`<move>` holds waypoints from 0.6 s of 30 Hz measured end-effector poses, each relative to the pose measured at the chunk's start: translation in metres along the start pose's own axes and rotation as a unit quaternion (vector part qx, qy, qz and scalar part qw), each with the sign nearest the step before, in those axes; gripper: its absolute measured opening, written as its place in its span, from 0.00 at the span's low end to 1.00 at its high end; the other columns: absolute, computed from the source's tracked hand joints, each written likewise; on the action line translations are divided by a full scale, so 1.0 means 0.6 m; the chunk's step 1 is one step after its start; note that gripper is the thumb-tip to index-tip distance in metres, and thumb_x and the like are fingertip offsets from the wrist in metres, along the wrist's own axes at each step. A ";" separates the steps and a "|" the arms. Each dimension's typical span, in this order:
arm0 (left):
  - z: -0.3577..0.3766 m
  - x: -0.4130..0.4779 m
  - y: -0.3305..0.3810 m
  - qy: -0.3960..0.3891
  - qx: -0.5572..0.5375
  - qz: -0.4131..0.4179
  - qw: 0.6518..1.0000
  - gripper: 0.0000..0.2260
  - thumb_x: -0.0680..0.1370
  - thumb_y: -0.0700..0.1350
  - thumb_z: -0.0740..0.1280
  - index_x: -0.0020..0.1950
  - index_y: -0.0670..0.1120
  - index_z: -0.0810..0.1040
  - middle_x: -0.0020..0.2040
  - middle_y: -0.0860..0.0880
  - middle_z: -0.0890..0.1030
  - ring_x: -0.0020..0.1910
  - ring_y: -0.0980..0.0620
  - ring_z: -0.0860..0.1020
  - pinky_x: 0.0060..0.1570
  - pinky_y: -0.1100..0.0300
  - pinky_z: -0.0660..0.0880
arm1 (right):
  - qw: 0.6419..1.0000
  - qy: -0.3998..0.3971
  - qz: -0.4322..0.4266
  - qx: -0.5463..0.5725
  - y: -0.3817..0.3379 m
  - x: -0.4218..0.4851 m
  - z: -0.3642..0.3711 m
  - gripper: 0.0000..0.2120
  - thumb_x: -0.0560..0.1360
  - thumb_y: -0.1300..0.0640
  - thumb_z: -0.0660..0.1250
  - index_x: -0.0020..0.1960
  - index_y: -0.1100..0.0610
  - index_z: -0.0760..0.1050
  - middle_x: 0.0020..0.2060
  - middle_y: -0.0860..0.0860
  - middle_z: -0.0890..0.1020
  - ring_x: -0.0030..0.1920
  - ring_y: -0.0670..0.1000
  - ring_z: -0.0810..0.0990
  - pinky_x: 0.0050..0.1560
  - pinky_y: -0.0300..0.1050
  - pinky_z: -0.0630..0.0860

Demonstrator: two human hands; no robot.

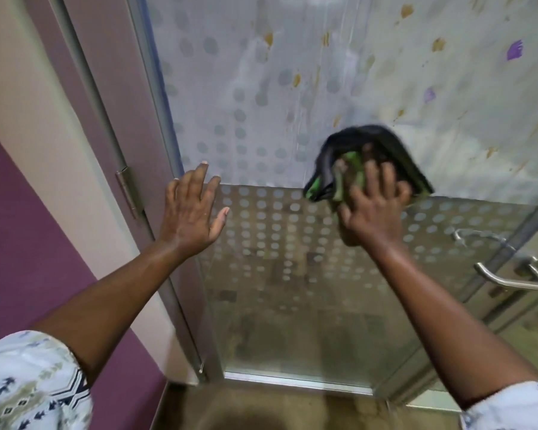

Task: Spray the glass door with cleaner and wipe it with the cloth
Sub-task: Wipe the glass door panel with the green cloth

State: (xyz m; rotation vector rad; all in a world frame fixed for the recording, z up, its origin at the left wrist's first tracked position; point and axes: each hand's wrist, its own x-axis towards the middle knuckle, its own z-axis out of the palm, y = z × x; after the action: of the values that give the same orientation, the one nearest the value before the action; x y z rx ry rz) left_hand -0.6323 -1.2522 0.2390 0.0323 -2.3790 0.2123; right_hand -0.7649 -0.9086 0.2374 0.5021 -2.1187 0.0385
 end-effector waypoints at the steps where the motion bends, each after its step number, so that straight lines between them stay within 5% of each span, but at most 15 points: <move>1: -0.003 0.005 -0.001 0.005 -0.002 0.001 1.000 0.28 0.80 0.58 0.60 0.74 0.42 0.69 0.77 0.38 0.65 0.71 0.37 0.66 0.65 0.41 0.64 | 0.999 0.032 0.038 -0.011 0.020 0.021 -0.014 0.39 0.69 0.42 0.71 0.79 0.44 0.66 0.77 0.60 0.69 0.74 0.61 0.62 0.65 0.64 0.68; 3: -0.009 0.016 -0.002 0.018 -0.001 0.002 1.000 0.28 0.80 0.58 0.60 0.74 0.42 0.69 0.77 0.38 0.65 0.71 0.37 0.66 0.65 0.40 0.64 | 0.992 0.078 0.098 -0.025 0.034 0.065 -0.038 0.40 0.75 0.36 0.64 0.83 0.41 0.53 0.81 0.60 0.62 0.78 0.64 0.60 0.70 0.67 0.61; 7: -0.024 0.040 -0.006 0.046 0.001 -0.002 0.999 0.28 0.80 0.58 0.60 0.75 0.43 0.67 0.78 0.38 0.64 0.72 0.37 0.65 0.66 0.40 0.64 | 0.985 0.101 0.136 0.022 -0.030 0.111 -0.042 0.42 0.76 0.27 0.58 0.84 0.45 0.52 0.81 0.65 0.57 0.79 0.75 0.54 0.74 0.78 0.47; 11: -0.040 0.049 -0.024 0.056 -0.002 -0.030 0.998 0.27 0.80 0.56 0.61 0.76 0.44 0.66 0.79 0.39 0.63 0.72 0.38 0.64 0.67 0.40 0.62 | 0.997 0.041 0.030 0.054 -0.135 0.061 -0.001 0.48 0.68 0.35 0.67 0.83 0.42 0.51 0.82 0.63 0.56 0.79 0.74 0.51 0.73 0.82 0.46; 18: -0.042 0.027 -0.058 0.009 0.037 -0.073 0.997 0.25 0.82 0.53 0.62 0.76 0.42 0.67 0.79 0.37 0.63 0.71 0.36 0.66 0.67 0.40 0.63 | 0.991 -0.010 -0.110 0.075 -0.283 0.031 0.060 0.45 0.73 0.34 0.65 0.84 0.42 0.50 0.84 0.58 0.41 0.81 0.70 0.37 0.72 0.79 0.32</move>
State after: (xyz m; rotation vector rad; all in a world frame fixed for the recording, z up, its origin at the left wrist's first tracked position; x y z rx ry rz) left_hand -0.6239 -1.2815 0.2732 0.2361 -2.3381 0.2289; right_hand -0.7401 -1.0779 0.2041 0.8279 -2.0781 0.0679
